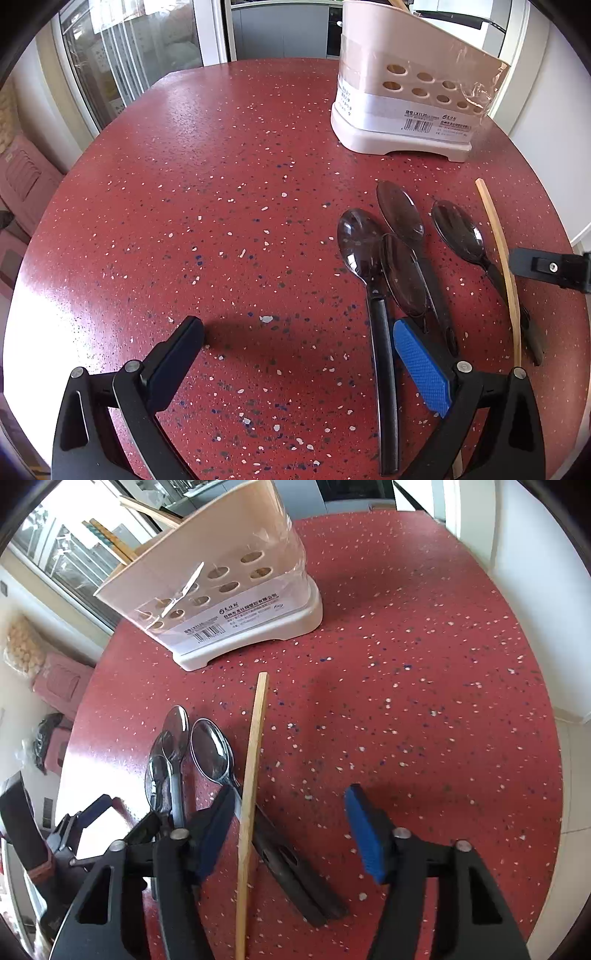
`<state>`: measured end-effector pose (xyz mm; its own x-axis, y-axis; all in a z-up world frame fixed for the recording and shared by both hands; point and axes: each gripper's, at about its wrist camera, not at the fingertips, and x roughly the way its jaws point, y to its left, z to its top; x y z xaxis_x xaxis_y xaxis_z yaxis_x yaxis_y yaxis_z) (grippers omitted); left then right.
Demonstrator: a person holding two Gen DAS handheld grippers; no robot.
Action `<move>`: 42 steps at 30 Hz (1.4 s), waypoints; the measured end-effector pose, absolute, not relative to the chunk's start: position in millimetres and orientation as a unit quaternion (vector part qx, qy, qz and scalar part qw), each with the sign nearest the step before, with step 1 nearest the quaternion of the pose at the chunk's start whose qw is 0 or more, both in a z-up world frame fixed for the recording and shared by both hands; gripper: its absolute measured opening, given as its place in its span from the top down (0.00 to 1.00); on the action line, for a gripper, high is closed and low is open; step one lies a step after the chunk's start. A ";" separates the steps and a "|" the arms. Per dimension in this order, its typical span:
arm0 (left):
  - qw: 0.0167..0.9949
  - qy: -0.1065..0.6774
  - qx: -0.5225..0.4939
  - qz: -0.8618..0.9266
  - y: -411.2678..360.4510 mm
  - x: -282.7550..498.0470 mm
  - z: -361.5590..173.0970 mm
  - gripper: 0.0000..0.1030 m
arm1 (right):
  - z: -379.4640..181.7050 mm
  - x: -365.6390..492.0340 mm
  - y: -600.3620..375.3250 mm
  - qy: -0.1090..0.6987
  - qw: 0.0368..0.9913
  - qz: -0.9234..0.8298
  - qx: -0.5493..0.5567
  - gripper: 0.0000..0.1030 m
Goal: Organize utensils
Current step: 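Return both tools over the spoons and remaining chopstick, then grasp a dark spoon with the left tool while the right tool grasps the last chopstick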
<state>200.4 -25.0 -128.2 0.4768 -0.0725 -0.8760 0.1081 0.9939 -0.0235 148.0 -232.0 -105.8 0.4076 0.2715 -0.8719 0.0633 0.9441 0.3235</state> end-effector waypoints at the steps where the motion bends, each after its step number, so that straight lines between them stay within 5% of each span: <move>1: 0.858 0.510 0.018 -0.053 -26.0 202.8 -127.6 0.00 | -105.5 152.2 -230.2 0.543 0.823 0.063 0.157 0.46; 9: 0.854 0.515 0.035 -0.074 -46.2 214.7 -119.6 0.00 | -106.1 151.0 -192.9 0.571 0.807 0.062 0.140 0.77; 15: 0.844 0.526 0.047 -0.091 -60.1 217.5 -112.7 0.11 | -112.1 149.4 -196.0 0.578 0.792 0.082 0.177 0.94; 26: 0.817 0.565 0.056 -0.097 -70.2 228.5 -106.4 0.13 | -110.3 127.3 -233.6 0.549 0.792 0.125 0.234 0.94; 30: 0.816 0.563 0.068 -0.117 -74.1 233.7 -102.8 0.37 | -108.8 122.8 -236.6 0.543 0.794 0.134 0.239 0.94; 36: 0.815 0.558 0.085 -0.132 -87.3 230.3 -96.9 0.58 | -105.5 114.8 -243.5 0.535 0.798 0.141 0.237 0.94; 42: 0.832 0.537 0.057 -0.129 -77.5 216.3 -92.5 0.60 | -100.0 107.9 -248.5 0.525 0.803 0.149 0.239 0.94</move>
